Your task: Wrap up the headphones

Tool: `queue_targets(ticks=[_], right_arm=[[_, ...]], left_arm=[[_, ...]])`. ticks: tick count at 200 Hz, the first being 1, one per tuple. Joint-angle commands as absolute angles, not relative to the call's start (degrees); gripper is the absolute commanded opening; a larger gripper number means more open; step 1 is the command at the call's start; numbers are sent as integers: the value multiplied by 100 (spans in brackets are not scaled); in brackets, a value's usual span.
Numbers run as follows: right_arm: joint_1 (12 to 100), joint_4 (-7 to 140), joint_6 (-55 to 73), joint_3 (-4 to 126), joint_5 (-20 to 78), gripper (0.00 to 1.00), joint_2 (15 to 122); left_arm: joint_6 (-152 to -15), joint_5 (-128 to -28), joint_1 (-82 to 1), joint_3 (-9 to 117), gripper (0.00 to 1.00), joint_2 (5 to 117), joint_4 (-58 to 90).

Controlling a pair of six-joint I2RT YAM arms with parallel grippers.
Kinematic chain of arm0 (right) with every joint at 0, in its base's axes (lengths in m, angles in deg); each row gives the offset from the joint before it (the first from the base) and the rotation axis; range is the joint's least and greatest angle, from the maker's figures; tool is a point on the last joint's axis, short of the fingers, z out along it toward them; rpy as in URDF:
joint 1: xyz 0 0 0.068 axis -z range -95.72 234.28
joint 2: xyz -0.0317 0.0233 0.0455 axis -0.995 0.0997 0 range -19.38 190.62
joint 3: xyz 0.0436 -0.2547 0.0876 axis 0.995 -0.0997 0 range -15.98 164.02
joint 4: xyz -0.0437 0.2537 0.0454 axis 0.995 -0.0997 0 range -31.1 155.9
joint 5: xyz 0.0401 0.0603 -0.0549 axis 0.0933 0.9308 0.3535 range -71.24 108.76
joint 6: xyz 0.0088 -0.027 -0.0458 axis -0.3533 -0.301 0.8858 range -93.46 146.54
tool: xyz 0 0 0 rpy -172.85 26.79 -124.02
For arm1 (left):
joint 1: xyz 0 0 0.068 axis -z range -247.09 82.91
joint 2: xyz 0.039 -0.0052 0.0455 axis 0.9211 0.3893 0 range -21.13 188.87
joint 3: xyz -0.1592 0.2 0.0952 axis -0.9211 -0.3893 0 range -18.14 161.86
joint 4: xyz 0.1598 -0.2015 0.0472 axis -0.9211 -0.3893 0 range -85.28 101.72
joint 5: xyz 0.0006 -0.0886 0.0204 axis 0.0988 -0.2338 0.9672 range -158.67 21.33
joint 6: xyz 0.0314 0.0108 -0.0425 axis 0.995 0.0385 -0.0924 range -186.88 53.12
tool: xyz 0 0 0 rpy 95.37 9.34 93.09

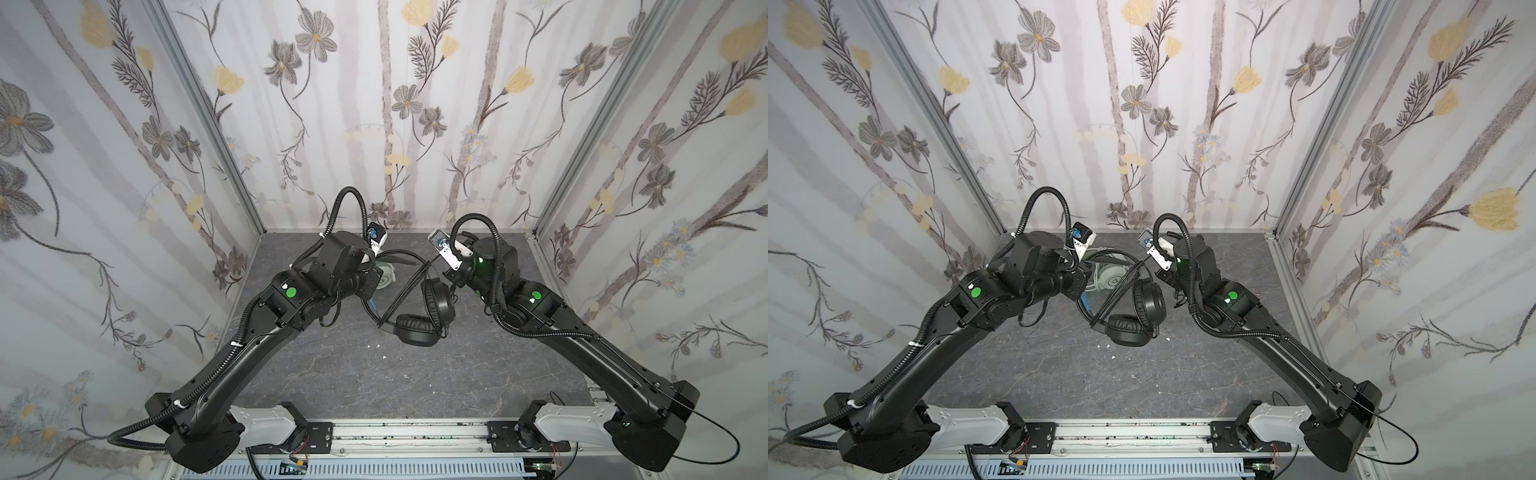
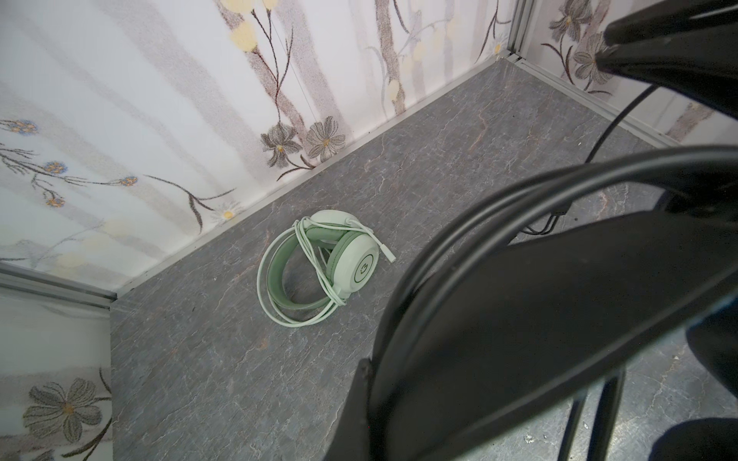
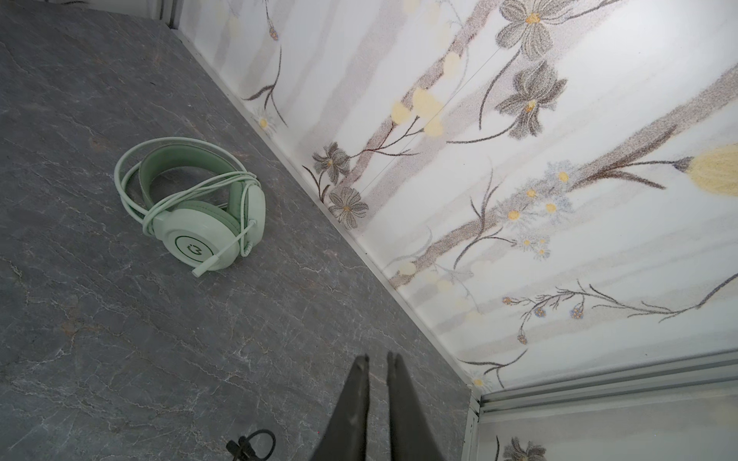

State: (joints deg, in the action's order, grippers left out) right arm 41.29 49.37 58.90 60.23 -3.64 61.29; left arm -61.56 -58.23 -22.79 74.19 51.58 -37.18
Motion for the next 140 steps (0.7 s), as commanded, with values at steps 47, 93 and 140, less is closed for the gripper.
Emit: queue_targets(ticks=[47, 93, 140], right_arm=[[4381, 5580, 5270, 5745, 119, 15, 6083], [4403, 5895, 4798, 5568, 557, 16, 5920], [4449, 6290, 4516, 5273, 977, 20, 5681]], left_arm=[[-6511, -6203, -2260, 8120, 0, 5163, -3701], [-6700, -6479, -2262, 8603, 0, 5248, -3693], [-6939, -6663, -2262, 8958, 0, 5300, -3469]])
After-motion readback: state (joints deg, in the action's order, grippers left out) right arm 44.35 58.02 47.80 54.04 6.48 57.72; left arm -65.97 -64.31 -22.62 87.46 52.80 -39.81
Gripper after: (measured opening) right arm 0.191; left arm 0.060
